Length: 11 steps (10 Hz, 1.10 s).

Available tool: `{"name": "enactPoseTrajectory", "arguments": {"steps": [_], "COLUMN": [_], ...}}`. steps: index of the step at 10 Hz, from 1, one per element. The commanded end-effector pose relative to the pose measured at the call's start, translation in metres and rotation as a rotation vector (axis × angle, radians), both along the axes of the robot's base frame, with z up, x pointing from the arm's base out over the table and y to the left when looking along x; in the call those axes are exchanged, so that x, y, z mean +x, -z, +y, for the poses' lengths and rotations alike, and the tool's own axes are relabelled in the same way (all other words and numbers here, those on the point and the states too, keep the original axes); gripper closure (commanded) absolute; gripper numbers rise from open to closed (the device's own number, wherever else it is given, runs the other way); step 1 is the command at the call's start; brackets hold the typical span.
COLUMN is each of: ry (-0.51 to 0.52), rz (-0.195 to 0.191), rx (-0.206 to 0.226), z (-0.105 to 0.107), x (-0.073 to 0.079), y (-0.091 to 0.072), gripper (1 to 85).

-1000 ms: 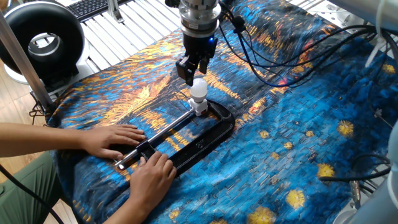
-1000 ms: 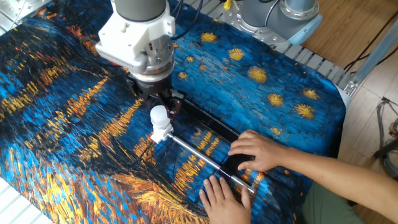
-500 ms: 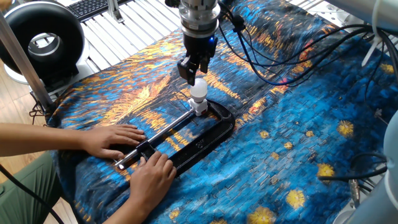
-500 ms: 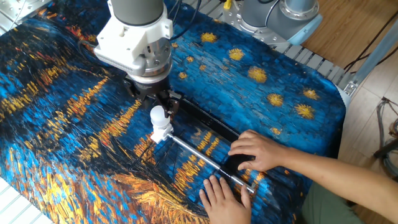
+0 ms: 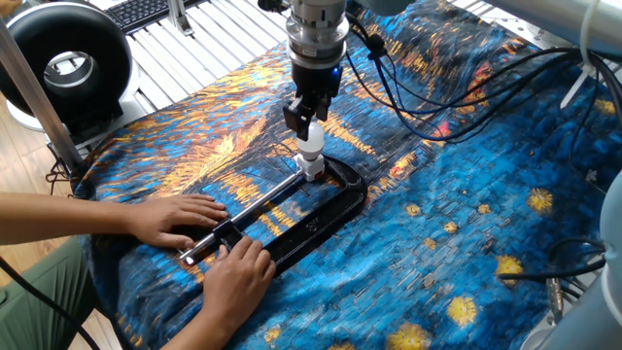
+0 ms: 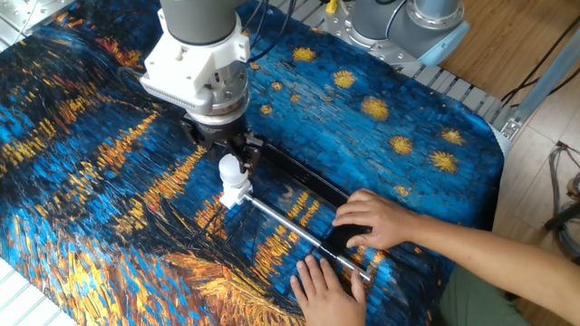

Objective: Take out the light bulb by rotating it

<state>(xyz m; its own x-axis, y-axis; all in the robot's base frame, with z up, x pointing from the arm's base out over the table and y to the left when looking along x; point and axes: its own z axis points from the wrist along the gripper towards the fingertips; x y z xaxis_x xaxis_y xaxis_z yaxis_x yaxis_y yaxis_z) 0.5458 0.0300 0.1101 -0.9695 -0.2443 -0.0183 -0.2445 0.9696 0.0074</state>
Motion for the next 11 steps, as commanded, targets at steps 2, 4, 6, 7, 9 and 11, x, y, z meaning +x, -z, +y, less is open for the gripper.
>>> {"name": "enactPoseTrajectory", "arguments": {"steps": [2, 4, 6, 7, 9, 11], "ry": [0.014, 0.024, 0.041, 0.036, 0.038, 0.04], "rz": [0.009, 0.002, -0.004, -0.008, -0.011, -0.022], "rx": [0.029, 0.032, 0.04, 0.039, 0.041, 0.041], "z": [0.0065, 0.0072, 0.0106, 0.0101, 0.0104, 0.0096], "x": [-0.0035, -0.0021, -0.0023, -0.0017, -0.0017, 0.0002], "y": [0.0009, 0.0017, 0.0044, 0.0052, 0.0065, 0.01], "gripper": [30.7, 31.7, 31.7, 31.7, 32.3, 33.7]}}
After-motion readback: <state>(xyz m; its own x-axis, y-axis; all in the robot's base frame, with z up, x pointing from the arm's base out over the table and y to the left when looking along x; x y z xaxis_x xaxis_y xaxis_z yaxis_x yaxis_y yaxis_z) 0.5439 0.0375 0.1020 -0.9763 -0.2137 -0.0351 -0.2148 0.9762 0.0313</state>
